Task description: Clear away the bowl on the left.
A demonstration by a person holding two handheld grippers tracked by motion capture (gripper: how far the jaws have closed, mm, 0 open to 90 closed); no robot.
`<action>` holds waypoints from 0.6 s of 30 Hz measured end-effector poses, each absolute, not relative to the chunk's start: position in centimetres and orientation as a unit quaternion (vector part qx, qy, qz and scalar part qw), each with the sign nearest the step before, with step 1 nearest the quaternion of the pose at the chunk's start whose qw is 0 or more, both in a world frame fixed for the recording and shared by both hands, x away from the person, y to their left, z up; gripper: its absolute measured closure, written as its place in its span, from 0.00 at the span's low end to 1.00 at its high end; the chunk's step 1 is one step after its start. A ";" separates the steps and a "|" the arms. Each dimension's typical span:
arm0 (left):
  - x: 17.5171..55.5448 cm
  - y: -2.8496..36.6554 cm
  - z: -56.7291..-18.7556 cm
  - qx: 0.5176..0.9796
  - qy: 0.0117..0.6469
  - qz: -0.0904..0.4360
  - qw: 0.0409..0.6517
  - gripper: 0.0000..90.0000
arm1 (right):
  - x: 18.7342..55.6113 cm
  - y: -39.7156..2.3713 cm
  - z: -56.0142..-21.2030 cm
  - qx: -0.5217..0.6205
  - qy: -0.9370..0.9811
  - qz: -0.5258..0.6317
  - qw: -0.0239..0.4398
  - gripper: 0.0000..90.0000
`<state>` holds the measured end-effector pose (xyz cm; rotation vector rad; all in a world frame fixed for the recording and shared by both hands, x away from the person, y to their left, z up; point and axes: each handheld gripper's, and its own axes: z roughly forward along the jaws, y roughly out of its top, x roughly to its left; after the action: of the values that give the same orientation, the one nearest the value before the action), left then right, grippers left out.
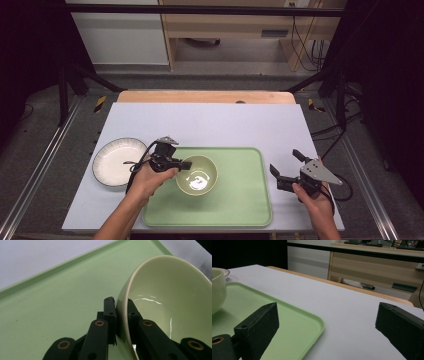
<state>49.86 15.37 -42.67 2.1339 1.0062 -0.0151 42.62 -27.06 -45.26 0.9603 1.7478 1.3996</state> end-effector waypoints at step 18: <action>49.9 15.1 -44.0 0.838 0.403 -0.009 0.367 0.92 | 42.6 -27.1 -45.2 0.370 0.672 0.539 0.347 0.06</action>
<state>49.85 15.11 -43.99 2.1527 1.0363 -0.0228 42.63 -27.12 -45.19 0.9589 1.7445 1.3993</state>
